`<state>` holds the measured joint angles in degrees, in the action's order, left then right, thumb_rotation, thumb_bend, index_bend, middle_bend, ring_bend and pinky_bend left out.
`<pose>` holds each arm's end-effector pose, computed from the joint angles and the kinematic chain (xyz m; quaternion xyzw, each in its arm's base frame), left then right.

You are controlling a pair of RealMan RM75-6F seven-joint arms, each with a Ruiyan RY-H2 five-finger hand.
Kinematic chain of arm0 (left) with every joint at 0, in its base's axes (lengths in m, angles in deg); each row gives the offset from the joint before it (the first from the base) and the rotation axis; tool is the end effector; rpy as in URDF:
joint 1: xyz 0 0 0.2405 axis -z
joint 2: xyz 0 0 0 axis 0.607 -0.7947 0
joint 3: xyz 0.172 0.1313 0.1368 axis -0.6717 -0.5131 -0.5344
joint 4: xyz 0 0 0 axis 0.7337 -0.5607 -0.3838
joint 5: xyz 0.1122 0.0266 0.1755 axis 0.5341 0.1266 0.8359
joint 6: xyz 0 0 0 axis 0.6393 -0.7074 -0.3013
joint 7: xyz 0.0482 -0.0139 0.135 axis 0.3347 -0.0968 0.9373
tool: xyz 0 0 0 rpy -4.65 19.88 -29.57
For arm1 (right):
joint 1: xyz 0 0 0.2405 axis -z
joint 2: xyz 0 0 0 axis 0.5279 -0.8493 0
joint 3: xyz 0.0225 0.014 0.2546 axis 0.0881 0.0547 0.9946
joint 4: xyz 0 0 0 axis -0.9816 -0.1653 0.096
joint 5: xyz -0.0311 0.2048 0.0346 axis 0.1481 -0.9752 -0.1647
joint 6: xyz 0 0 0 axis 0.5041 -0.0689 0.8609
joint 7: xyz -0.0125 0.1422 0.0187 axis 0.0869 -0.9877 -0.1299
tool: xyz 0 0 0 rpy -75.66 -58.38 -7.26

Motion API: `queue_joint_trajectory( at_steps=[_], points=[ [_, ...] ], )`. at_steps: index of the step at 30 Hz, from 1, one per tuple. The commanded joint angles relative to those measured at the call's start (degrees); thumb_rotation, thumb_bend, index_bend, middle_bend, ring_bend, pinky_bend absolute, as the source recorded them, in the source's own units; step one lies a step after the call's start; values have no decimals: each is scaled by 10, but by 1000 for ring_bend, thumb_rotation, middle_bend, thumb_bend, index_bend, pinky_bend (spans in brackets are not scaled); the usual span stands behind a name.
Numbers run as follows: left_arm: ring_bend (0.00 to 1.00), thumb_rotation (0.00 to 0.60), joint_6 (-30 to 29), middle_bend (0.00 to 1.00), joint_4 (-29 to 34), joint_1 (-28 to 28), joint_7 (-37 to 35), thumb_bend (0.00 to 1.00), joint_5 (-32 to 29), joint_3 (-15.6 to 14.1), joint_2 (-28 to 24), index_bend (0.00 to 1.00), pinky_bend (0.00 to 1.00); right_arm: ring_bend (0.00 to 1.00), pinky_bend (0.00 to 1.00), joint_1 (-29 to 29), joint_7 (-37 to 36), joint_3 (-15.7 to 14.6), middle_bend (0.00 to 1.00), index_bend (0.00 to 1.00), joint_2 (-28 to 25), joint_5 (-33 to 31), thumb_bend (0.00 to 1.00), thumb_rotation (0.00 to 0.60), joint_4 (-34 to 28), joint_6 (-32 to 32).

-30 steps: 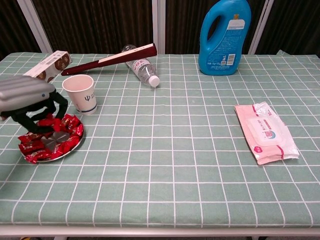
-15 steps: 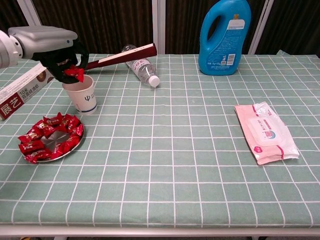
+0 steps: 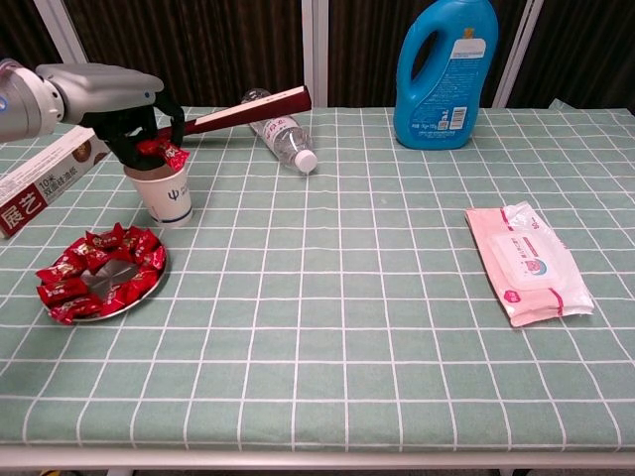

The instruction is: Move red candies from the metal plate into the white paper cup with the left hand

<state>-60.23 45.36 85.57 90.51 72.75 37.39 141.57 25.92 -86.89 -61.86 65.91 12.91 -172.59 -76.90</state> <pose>-0.1716 0.3966 0.0091 -0.7830 -0.3427 -0.2850 0.4340 -0.3196 -0.1973 0.1841 0.5771 -0.3920 0.3539 0.6229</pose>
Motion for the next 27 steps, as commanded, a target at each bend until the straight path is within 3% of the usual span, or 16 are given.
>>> queue_joint_trajectory(
  at_steps=[1, 11, 20, 27],
  points=[
    [938, 600, 0, 842, 3, 1, 2, 425, -2, -3, -2, 474, 1000, 0, 353, 0, 1, 0, 142, 4, 0, 0, 22, 600, -1, 0],
    [931, 600, -9, 807, 10, 6, 5, 382, -15, -9, -9, 293, 1000, 0, 354, 1, 2, 0, 145, 4, 2, 2, 22, 600, -1, -3],
    [931, 600, -25, 791, 5, 6, 14, 221, -15, -15, -3, 286, 1000, 0, 356, 1, 0, 0, 149, 4, 2, 2, 23, 600, 1, -2],
    [924, 600, -39, 730, -2, 6, 20, 185, -20, -15, 4, 286, 1000, 0, 358, 1, -3, 1, 152, 4, 2, 0, 23, 600, 2, -2]
  ],
)
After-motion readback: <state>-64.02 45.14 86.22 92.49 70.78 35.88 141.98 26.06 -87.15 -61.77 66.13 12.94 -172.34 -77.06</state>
